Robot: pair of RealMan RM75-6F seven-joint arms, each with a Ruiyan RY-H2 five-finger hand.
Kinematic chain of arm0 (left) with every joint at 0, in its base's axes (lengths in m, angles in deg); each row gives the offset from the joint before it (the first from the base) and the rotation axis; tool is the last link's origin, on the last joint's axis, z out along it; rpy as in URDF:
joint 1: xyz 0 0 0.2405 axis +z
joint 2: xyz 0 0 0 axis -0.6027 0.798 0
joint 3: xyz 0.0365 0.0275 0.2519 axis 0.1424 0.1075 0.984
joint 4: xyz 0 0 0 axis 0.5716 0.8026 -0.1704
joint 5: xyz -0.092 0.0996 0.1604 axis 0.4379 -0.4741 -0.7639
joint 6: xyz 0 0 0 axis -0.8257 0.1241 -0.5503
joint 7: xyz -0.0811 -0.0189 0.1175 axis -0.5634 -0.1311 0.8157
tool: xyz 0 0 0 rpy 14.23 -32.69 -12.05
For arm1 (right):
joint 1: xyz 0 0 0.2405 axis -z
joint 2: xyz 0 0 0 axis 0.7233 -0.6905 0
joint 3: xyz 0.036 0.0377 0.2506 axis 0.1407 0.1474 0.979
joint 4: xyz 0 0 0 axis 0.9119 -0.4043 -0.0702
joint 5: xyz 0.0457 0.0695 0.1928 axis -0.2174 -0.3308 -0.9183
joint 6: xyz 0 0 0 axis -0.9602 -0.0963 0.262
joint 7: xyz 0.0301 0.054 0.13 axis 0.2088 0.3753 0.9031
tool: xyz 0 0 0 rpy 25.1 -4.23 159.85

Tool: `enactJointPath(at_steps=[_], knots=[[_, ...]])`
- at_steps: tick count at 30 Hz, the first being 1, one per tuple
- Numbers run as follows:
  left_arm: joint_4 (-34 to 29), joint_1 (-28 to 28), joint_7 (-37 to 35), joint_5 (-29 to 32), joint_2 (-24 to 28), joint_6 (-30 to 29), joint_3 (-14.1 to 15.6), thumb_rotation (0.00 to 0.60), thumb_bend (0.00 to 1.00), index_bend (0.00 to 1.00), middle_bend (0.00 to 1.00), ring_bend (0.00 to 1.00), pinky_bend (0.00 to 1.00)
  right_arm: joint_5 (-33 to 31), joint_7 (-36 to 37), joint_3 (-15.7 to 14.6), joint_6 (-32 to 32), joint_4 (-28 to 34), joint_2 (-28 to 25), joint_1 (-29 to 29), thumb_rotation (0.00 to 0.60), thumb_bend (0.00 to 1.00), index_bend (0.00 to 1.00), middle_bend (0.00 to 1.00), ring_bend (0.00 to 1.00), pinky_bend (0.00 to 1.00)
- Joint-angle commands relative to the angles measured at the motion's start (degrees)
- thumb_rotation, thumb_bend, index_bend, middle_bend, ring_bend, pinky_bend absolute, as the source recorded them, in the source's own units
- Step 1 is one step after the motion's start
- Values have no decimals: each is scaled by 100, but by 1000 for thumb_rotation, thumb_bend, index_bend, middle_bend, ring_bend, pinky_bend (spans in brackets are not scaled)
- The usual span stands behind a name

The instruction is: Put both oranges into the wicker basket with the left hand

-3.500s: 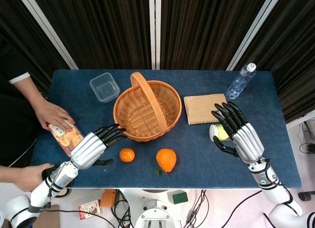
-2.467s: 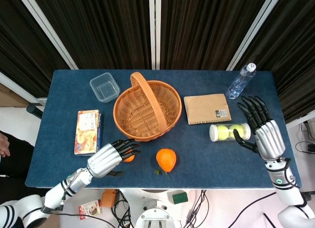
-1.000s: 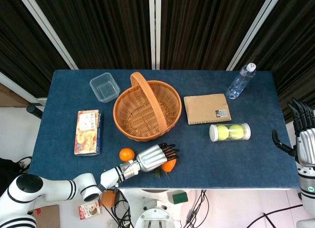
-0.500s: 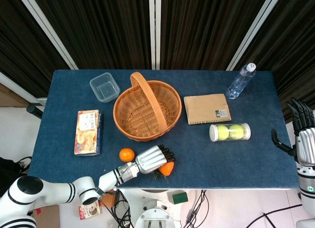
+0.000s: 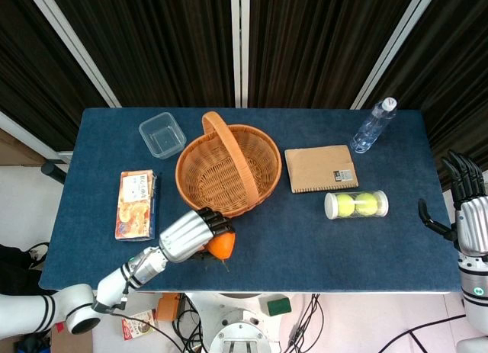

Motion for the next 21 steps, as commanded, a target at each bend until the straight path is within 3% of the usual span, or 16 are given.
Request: enactJointPath(at_steps=[1, 9, 15, 21], knots=[[-325, 94, -50, 607, 544, -20, -382, 600, 282, 476, 459, 350, 408, 34, -49, 4, 45, 77, -35, 21, 600, 439, 0, 0, 0, 0], [213, -357, -826, 1607, 599, 706, -1142, 600, 283, 477, 459, 350, 418, 115, -255, -2, 151, 327, -154, 87, 600, 438, 0, 0, 0, 0], [1095, -852, -1129, 2017, 34, 1503, -1341, 600, 283, 477, 459, 350, 416, 108, -302, 18, 164, 453, -201, 107, 600, 399, 0, 0, 0, 0], [1917, -1262, -1250, 2207, -653, 1933, -1482, 600, 284, 478, 459, 350, 417, -32, -334, 56, 131, 407, -194, 147, 600, 402, 0, 0, 0, 0]])
